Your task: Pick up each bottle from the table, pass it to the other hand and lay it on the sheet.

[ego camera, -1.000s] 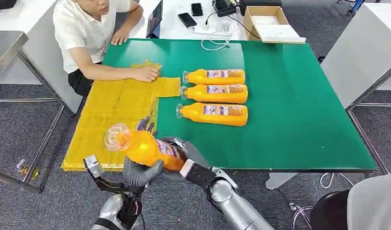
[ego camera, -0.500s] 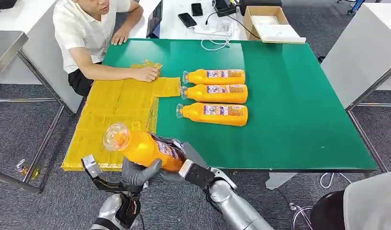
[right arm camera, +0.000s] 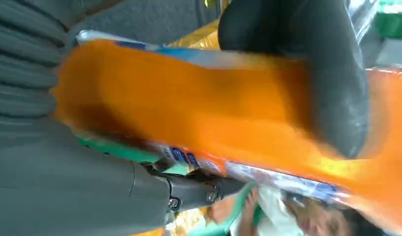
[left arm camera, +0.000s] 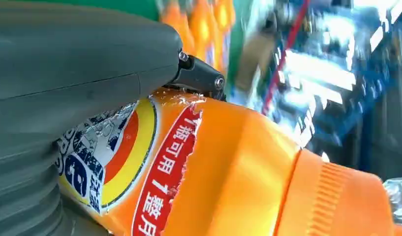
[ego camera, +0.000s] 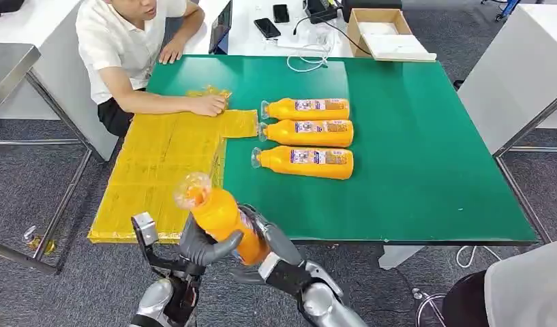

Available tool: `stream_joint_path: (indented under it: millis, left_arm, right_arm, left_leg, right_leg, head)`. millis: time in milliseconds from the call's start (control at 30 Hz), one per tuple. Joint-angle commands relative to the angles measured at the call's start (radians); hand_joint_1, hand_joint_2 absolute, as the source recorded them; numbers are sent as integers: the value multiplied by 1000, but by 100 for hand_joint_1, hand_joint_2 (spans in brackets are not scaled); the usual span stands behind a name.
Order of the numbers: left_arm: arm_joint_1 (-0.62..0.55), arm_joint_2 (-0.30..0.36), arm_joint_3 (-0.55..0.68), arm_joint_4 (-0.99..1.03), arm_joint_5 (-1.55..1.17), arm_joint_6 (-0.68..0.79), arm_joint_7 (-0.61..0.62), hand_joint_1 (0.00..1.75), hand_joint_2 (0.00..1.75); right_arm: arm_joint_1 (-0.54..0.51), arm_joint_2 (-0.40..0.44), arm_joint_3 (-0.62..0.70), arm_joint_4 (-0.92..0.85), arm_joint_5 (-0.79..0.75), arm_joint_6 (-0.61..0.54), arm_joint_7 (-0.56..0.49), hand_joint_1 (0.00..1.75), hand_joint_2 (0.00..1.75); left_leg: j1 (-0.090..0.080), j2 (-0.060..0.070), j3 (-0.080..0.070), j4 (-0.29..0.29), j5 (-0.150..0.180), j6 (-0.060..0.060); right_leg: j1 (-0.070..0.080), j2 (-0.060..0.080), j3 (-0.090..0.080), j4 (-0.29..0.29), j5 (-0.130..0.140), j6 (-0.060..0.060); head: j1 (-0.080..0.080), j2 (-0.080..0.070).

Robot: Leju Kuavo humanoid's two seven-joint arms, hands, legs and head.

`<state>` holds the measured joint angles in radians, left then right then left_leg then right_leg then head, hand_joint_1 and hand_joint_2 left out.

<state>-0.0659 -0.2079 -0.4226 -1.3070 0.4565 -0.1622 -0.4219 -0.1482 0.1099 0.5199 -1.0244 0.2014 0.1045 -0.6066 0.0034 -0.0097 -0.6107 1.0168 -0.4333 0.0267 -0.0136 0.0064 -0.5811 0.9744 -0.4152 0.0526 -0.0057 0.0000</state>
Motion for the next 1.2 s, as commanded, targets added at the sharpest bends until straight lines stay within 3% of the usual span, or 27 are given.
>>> stream_joint_path:
  millis: [33, 167, 267, 433, 700, 767, 933, 1000, 1067, 1200]
  left_arm:
    - [-33, 65, 98, -52, -215, 300, 14, 175, 175]
    - [-15, 86, 131, -114, -332, 392, -21, 175, 175]
    - [-21, 106, 142, -146, -572, 570, -48, 175, 175]
    - [-123, 130, 112, 5, -933, 742, 17, 175, 175]
    - [-161, 129, 110, 83, -994, 766, 23, 175, 175]
    - [-254, 149, 72, 239, -1196, 752, 121, 175, 175]
    - [-475, 134, 39, 690, -1283, 670, 83, 175, 175]
    - [-516, 137, 33, 783, -1322, 679, 100, 175, 175]
    - [-545, 135, 67, 847, -1284, 595, 107, 175, 175]
    - [-603, 159, 53, 944, -1340, 525, 229, 175, 175]
  right_arm:
    - [193, -44, -49, -322, 70, -145, -34, 0, 0]
    - [236, -60, -42, -386, 108, -247, -55, 0, 0]
    - [260, -58, -43, -434, 125, -341, -75, 0, 0]
    - [239, -41, -47, -414, 110, -383, -79, 0, 0]
    - [228, -35, -50, -392, 102, -386, -85, 0, 0]
    - [199, -30, -41, -359, 107, -376, -92, 0, 0]
    - [119, -8, 6, -269, 84, -301, -92, 0, 0]
    - [114, -12, 24, -258, 86, -306, -92, 0, 0]
    - [118, -16, 32, -252, 74, -303, -92, 0, 0]
    - [122, -8, 23, -227, 63, -294, -92, 0, 0]
  left_leg:
    - [0, 0, 2, -1, -1, -1]
    - [1, 0, 3, 0, -1, -1]
    - [1, 1, 2, 0, -1, -1]
    - [0, 0, 3, -1, -1, -2]
    - [0, 1, 3, -1, 0, -1]
    - [0, 0, 4, -2, 0, -1]
    - [1, -3, 5, -2, 2, -2]
    - [0, -1, 5, -2, 2, -2]
    - [1, 0, 5, -2, 2, -2]
    - [1, 1, 6, -2, 2, -3]
  right_leg:
    - [1, -2, 1, 0, -1, -2]
    - [1, -1, 2, 0, -2, -2]
    - [1, 0, 2, 1, -2, -2]
    - [0, -2, 3, 0, -2, -2]
    - [0, 0, 2, 0, 0, -2]
    - [0, -2, 4, -1, -1, -2]
    - [1, -4, 5, -1, 0, -2]
    - [0, -2, 5, -1, 1, -2]
    - [1, -1, 5, -1, 1, -2]
    - [1, -1, 5, 0, 0, -3]
  head:
    - [-1, 0]
    - [0, 0]
    - [0, 0]
    - [0, 0]
    - [0, 0]
    - [0, 0]
    - [0, 0]
    - [0, 0]
    - [0, 0]
    - [0, 0]
